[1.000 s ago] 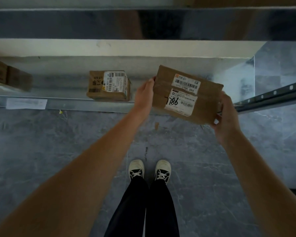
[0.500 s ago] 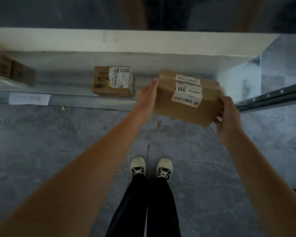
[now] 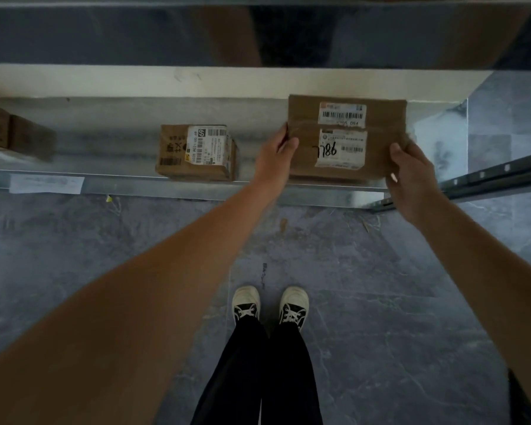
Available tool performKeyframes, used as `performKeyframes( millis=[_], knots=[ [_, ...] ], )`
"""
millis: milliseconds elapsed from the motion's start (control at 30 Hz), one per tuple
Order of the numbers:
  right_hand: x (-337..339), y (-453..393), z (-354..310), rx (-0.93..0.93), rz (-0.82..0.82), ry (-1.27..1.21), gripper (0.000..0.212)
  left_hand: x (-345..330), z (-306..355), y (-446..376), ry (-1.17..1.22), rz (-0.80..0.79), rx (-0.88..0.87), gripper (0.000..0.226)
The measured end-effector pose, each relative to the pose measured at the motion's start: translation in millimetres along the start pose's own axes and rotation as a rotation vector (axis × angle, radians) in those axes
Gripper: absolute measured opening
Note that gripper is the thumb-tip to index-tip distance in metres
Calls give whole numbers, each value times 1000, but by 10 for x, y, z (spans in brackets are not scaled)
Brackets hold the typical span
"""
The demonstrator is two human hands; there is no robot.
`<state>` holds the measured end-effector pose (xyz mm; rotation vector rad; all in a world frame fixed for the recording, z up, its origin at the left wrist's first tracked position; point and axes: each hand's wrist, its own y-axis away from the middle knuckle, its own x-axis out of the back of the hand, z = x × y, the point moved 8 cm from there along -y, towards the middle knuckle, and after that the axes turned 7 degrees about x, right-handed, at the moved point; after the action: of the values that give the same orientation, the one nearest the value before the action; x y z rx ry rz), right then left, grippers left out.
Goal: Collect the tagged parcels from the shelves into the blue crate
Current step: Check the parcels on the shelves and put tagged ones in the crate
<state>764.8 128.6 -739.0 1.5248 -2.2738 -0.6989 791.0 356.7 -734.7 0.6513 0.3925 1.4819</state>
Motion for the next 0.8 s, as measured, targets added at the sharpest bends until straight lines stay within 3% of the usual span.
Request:
performKeyframes(
  millis=[167, 467, 800],
  knots=[
    [36, -272, 23, -17, -4, 89, 41, -99, -30, -197, -14, -62, 43, 46],
    [89, -338, 131, -3, 5, 189, 42, -115, -91, -209, -31, -34, 92, 44],
    [118, -343, -6, 52, 56, 476, 42, -207, -14, -231, -203, 121, -12, 47]
  ],
)
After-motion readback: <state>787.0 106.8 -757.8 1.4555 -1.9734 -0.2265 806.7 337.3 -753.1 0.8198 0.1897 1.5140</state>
